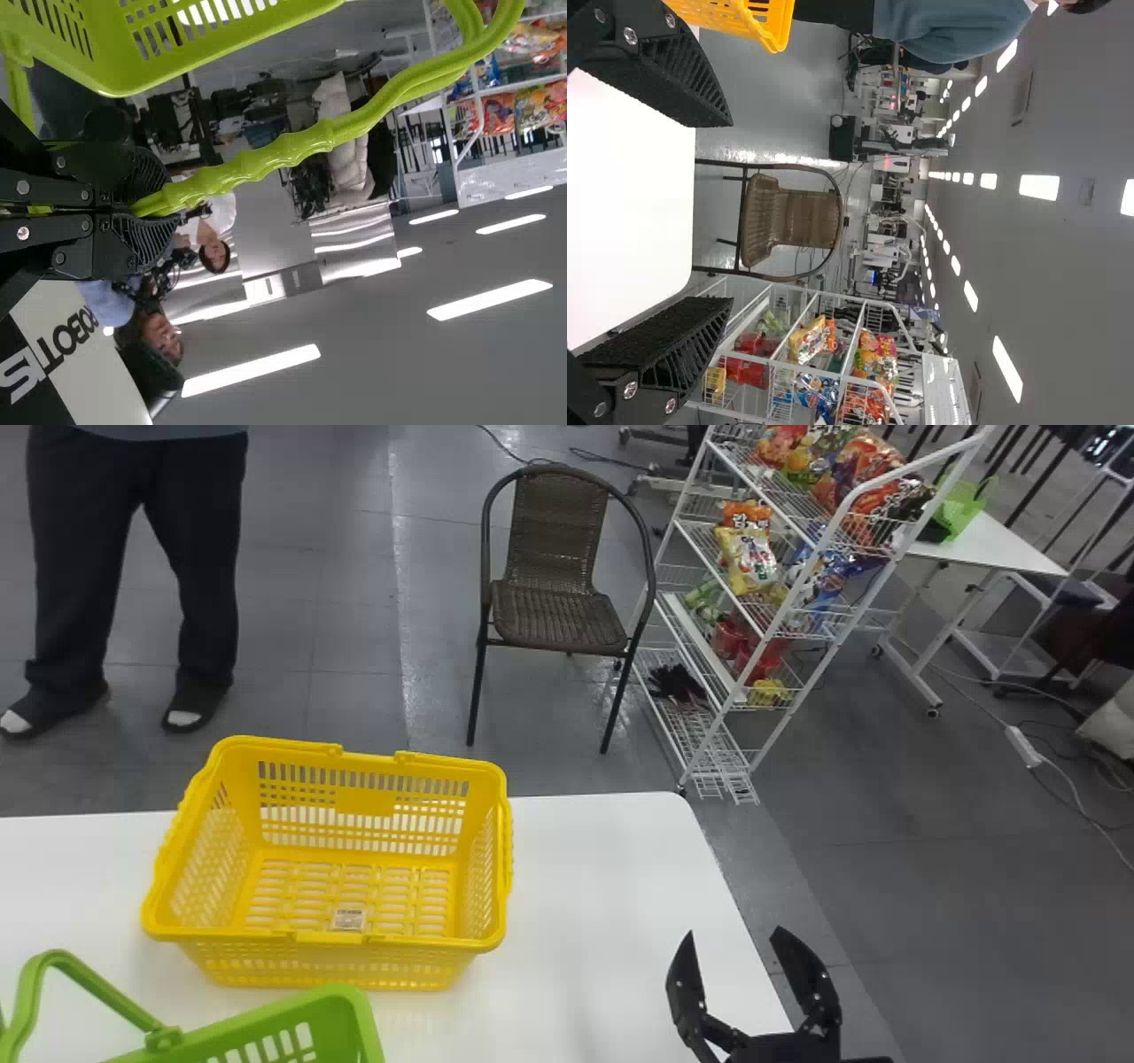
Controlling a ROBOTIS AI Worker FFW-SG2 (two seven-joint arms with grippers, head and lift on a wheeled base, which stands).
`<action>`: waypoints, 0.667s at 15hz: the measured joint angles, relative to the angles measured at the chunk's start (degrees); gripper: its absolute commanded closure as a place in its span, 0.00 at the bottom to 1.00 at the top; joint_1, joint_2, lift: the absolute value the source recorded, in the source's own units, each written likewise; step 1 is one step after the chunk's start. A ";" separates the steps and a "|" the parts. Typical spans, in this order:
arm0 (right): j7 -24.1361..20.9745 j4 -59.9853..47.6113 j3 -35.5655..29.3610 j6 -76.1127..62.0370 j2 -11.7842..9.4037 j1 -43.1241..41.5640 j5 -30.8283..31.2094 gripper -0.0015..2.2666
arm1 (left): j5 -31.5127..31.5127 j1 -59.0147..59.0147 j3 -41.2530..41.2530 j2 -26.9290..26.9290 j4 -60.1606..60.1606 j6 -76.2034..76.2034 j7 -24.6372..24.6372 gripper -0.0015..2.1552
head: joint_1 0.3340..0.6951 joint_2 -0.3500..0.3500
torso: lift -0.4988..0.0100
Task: Grasp handle with right gripper to insert into left gripper then lift and swing left to center
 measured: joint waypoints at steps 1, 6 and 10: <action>0.00 0.01 0.11 -0.06 0.04 -0.01 0.00 0.05 | -0.76 -0.76 -1.57 -1.04 -0.46 0.00 0.07 0.92 | 1.00 0.00 | 0.98; 0.00 -0.03 0.25 -0.12 0.07 -0.01 -0.01 0.05 | -6.57 -5.13 -10.55 -5.11 -0.55 0.00 -0.05 0.92 | 1.00 0.00 | 0.98; 0.04 -0.09 0.32 -0.11 0.07 0.03 0.00 0.05 | -13.14 -8.79 -17.22 -5.65 0.38 0.00 -0.83 0.92 | 1.00 0.00 | 0.98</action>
